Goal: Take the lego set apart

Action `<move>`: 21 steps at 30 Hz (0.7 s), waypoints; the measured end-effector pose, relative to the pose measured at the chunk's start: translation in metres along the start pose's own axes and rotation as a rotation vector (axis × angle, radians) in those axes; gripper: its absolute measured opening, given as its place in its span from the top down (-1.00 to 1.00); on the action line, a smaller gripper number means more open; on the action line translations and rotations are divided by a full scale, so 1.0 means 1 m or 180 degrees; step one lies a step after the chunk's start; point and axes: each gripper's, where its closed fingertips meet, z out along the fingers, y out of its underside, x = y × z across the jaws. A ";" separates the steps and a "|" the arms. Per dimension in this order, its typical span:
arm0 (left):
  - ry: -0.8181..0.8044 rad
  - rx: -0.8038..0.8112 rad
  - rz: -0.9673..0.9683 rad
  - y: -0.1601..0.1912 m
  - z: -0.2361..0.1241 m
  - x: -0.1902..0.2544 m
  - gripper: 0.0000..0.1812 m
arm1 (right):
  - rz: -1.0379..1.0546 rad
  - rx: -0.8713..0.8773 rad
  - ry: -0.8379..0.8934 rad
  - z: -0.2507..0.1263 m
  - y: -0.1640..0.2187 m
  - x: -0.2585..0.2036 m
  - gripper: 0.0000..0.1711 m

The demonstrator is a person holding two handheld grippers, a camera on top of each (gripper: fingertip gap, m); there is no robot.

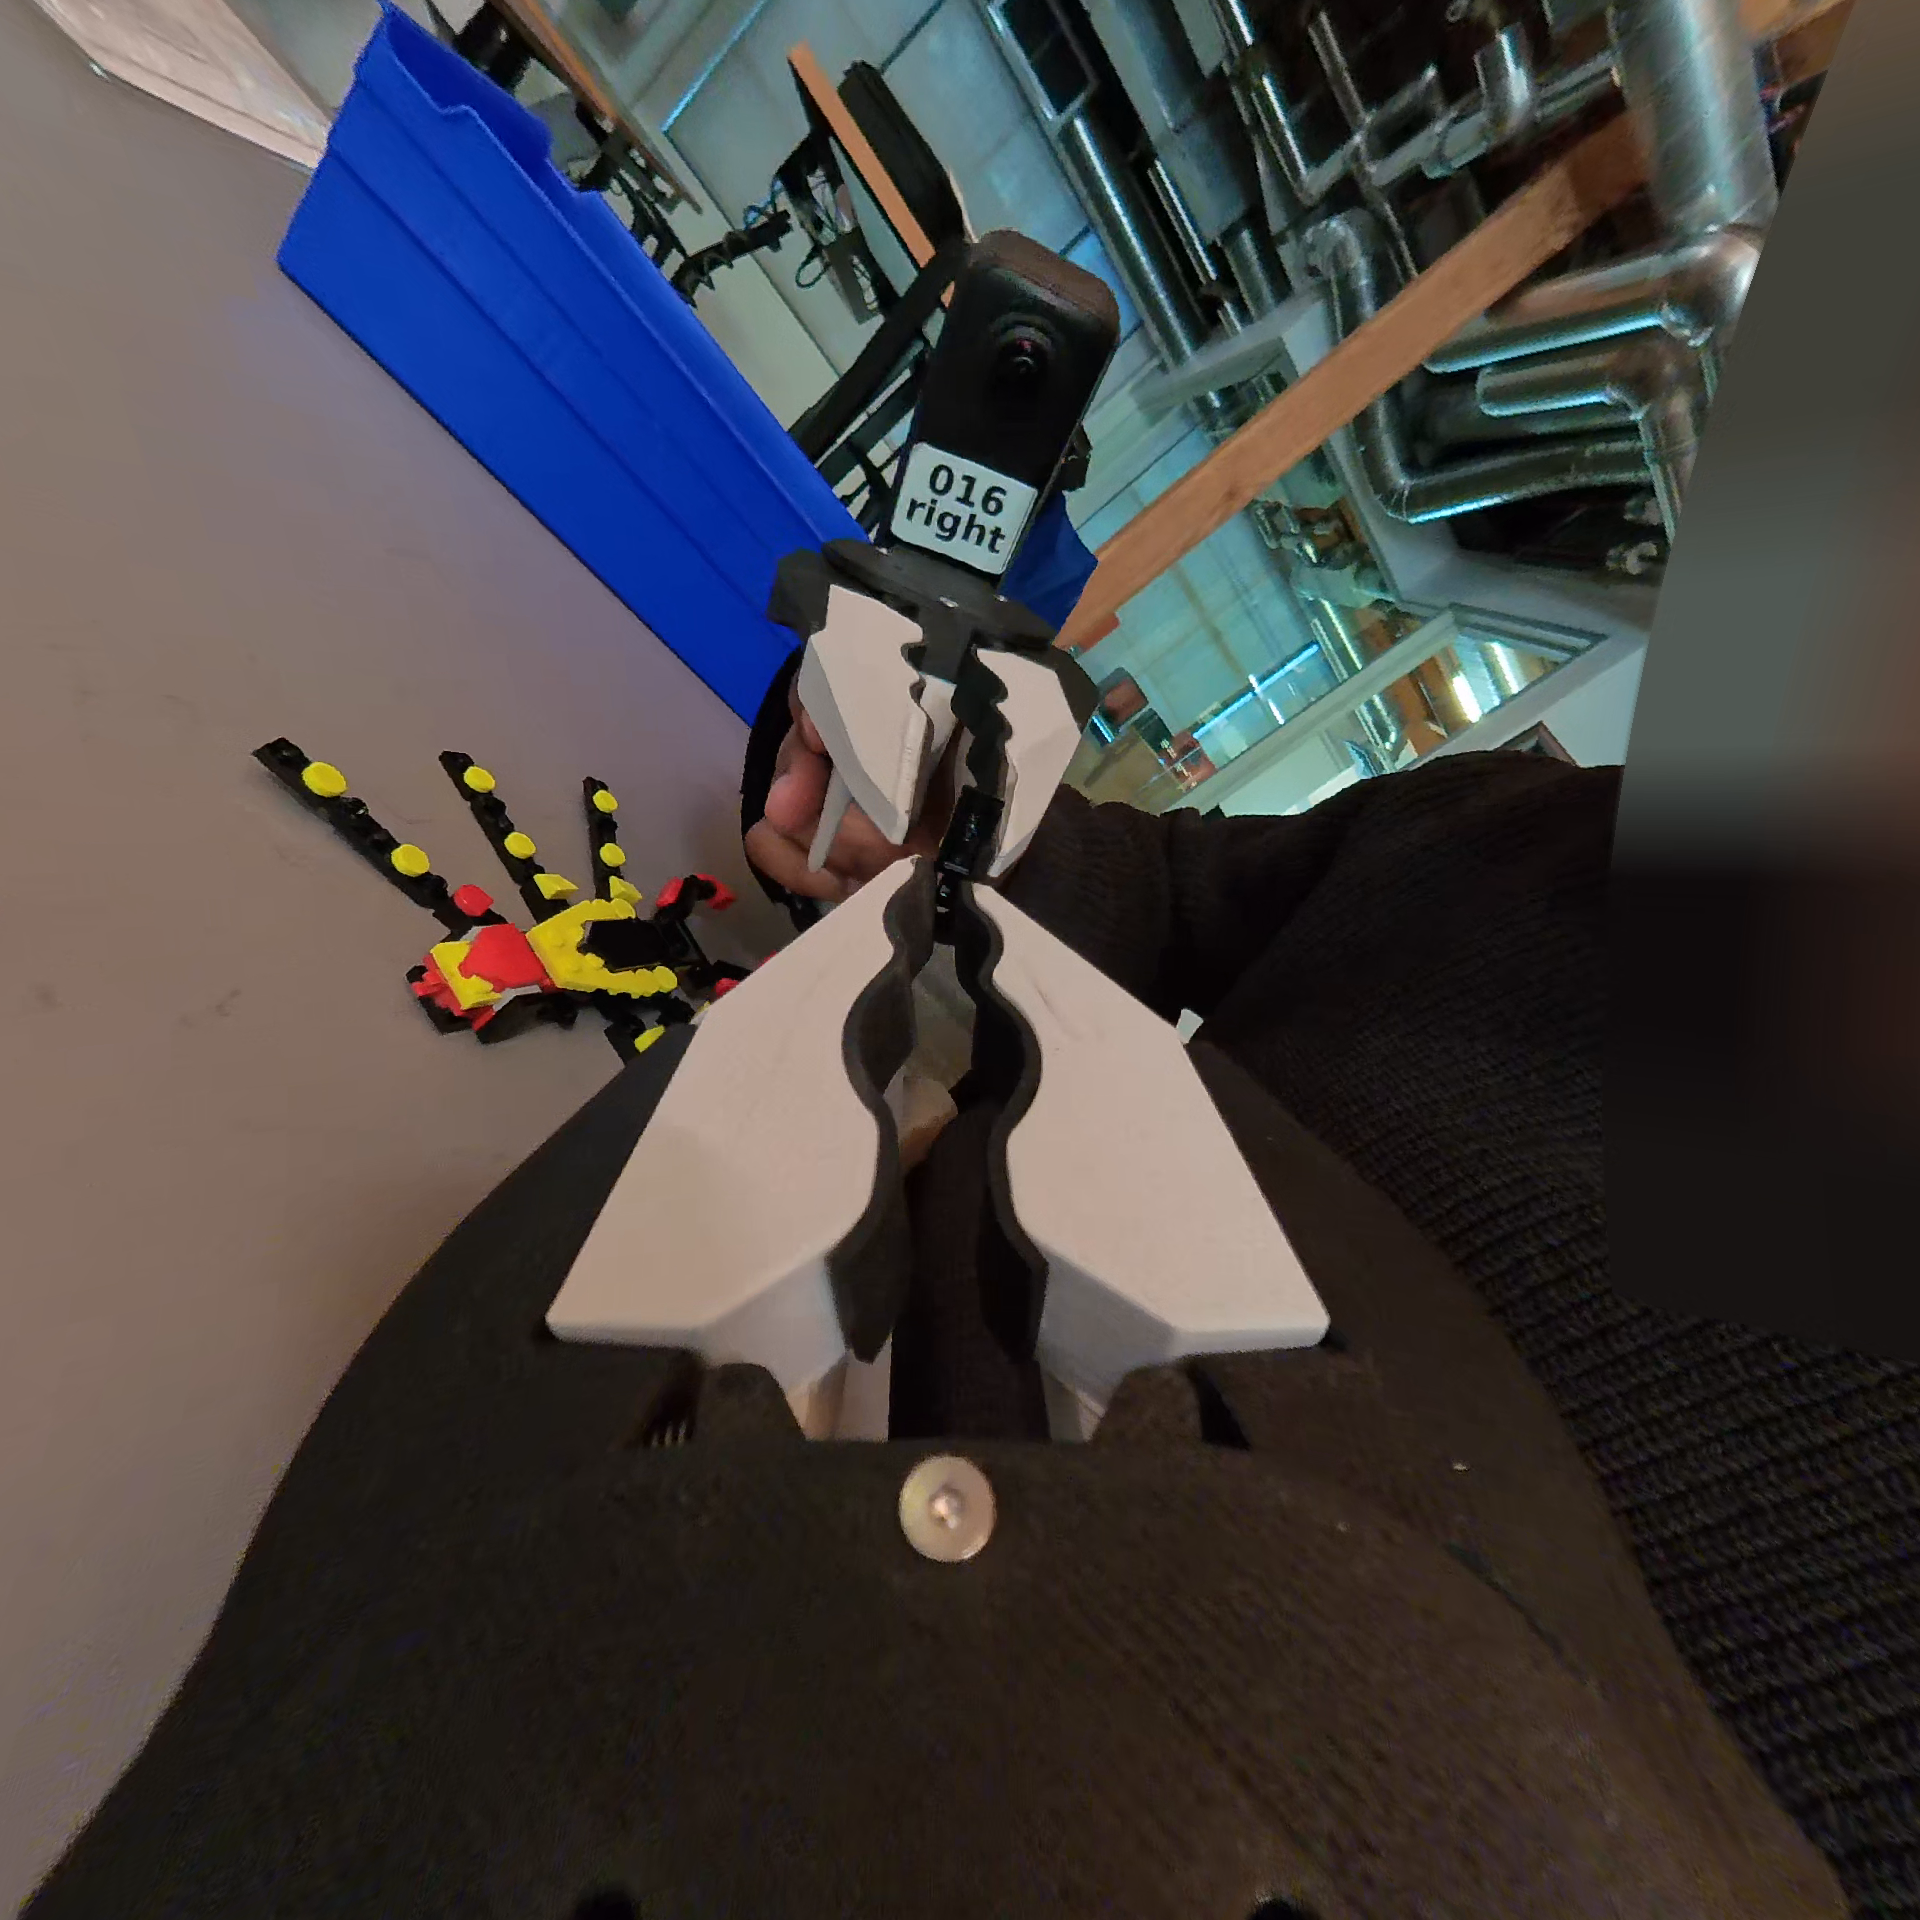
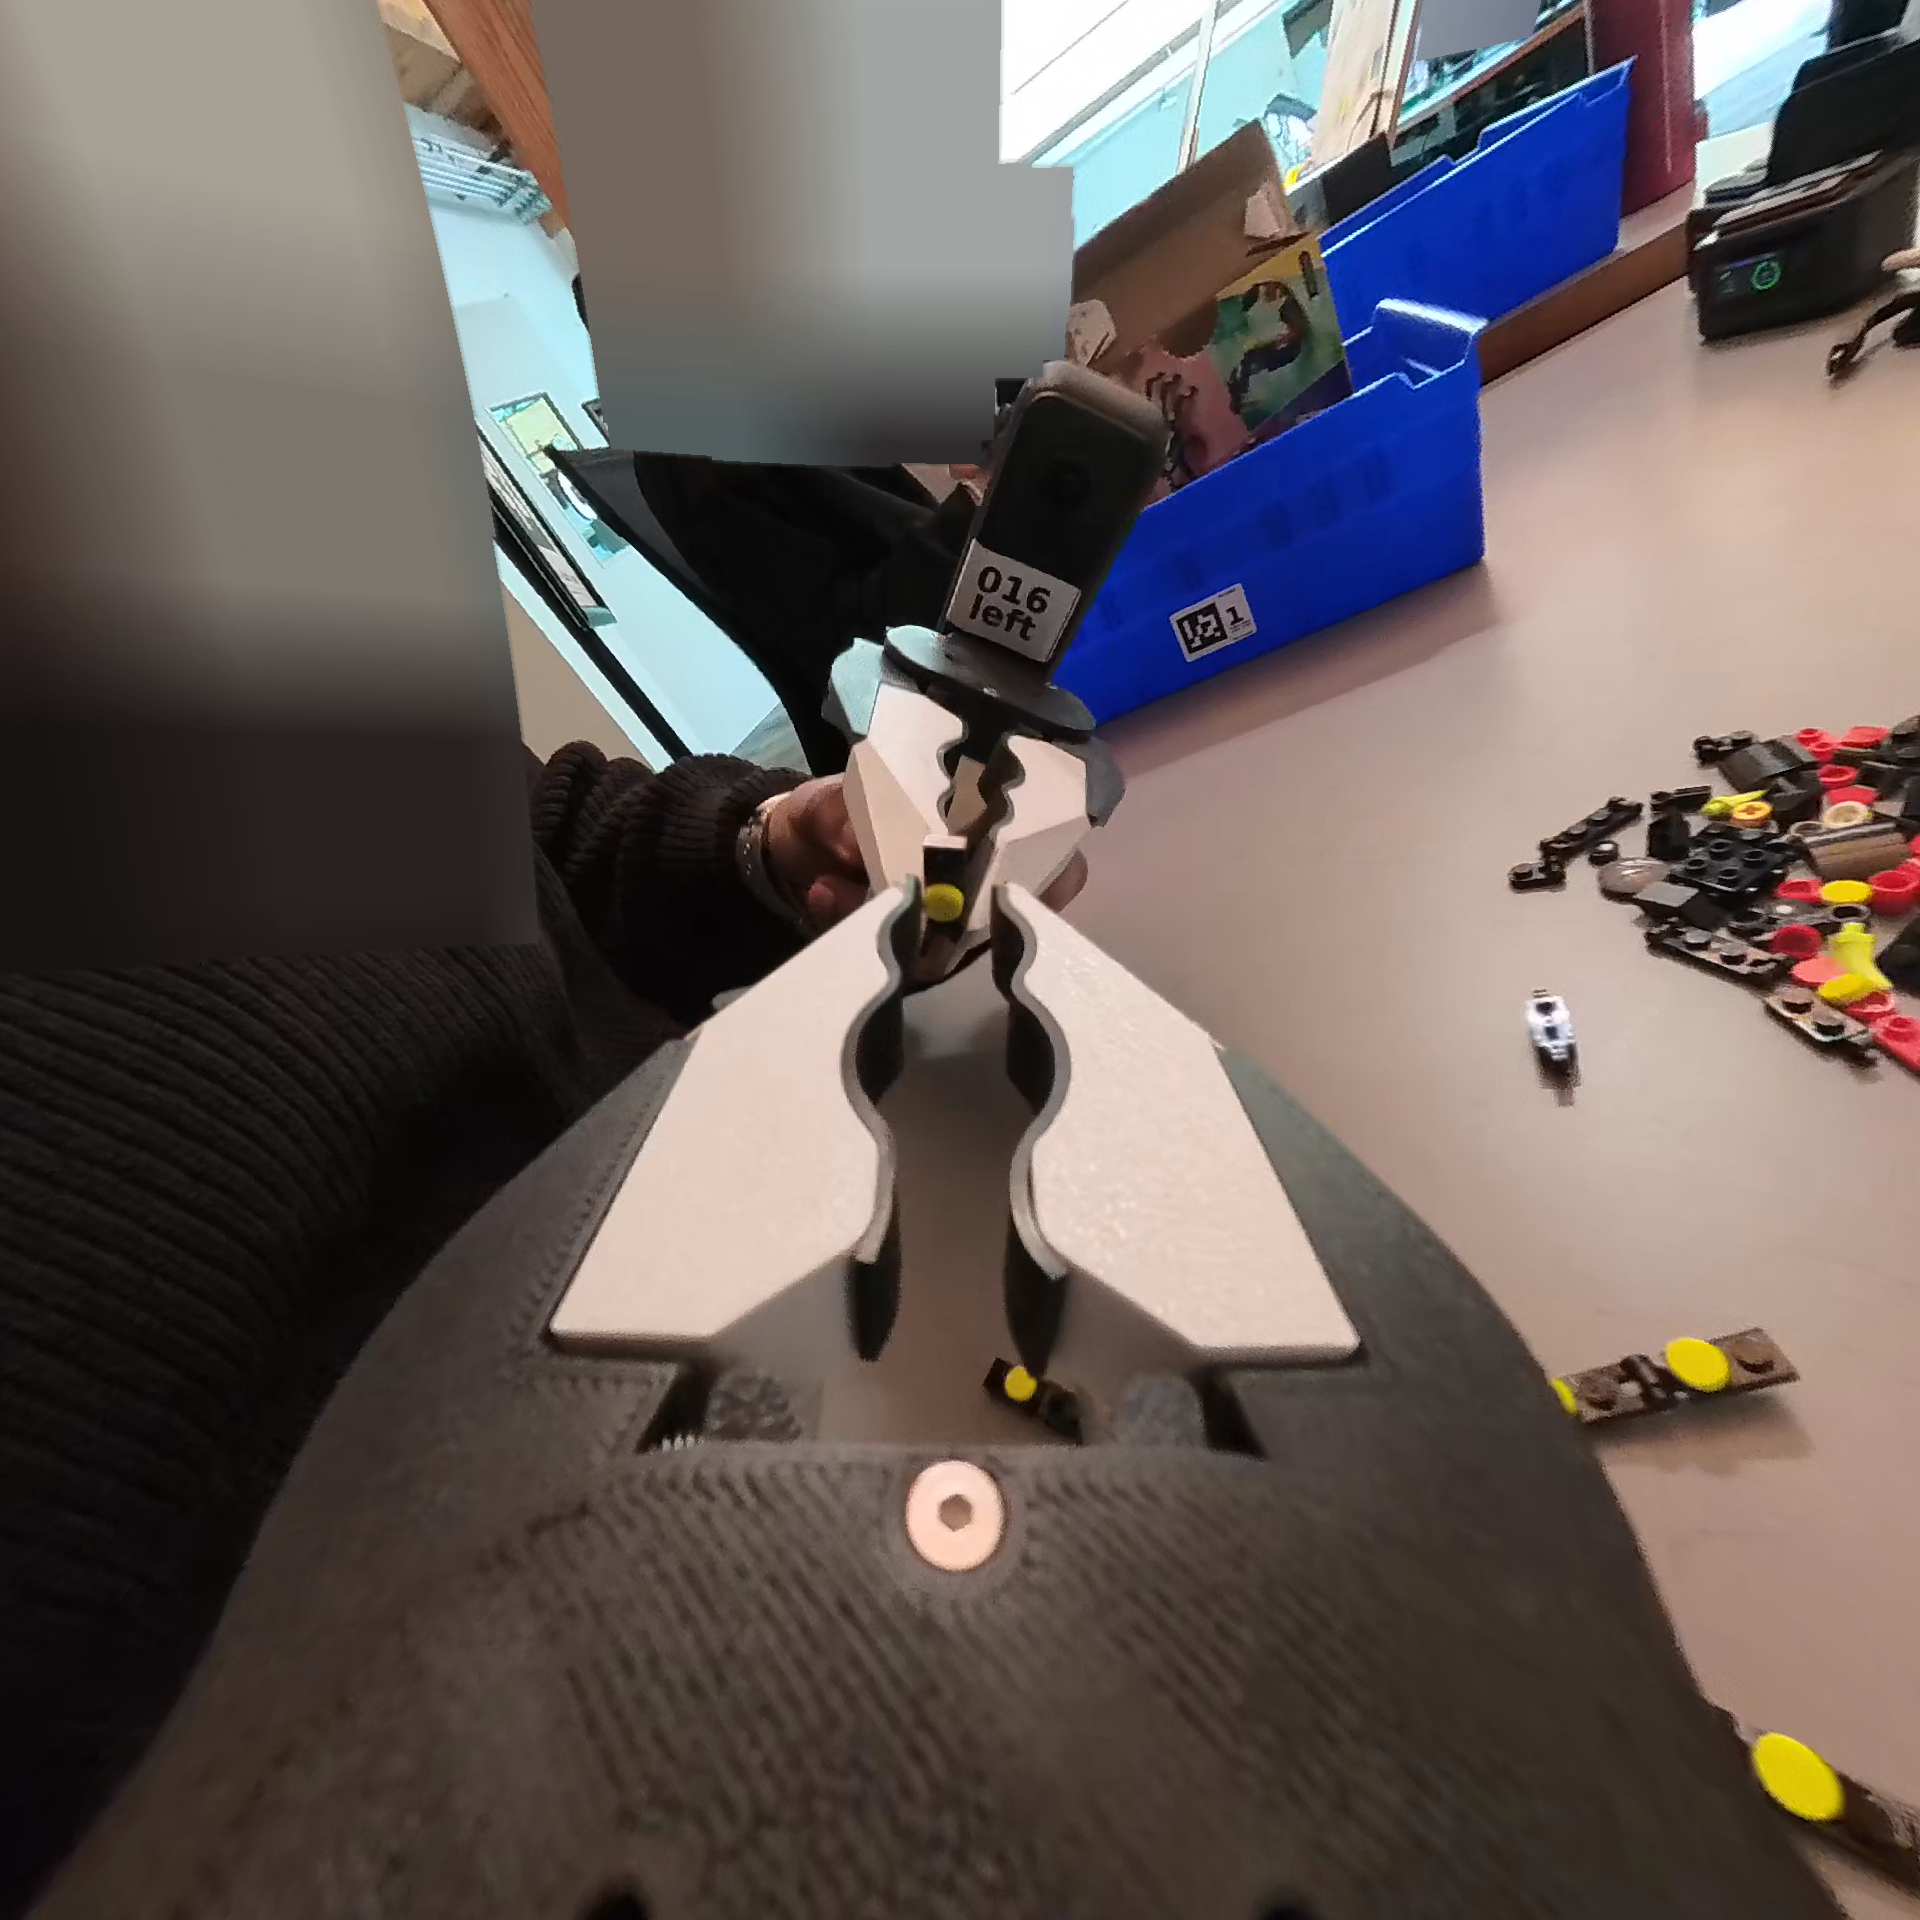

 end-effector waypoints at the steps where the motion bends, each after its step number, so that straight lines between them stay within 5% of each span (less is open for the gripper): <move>1: -0.0025 -0.0026 0.0009 0.001 0.001 0.000 0.99 | -0.0007 -0.0035 -0.0016 0.001 0.002 -0.001 0.89; 18: -0.0558 -0.0585 0.0329 0.026 0.007 -0.016 1.00 | -0.0676 -0.1314 0.0359 -0.009 0.036 0.000 0.92; 21: -0.0410 -0.0126 0.0194 -0.005 -0.009 -0.005 1.00 | -0.1259 -0.2300 0.1002 -0.038 0.081 0.041 0.92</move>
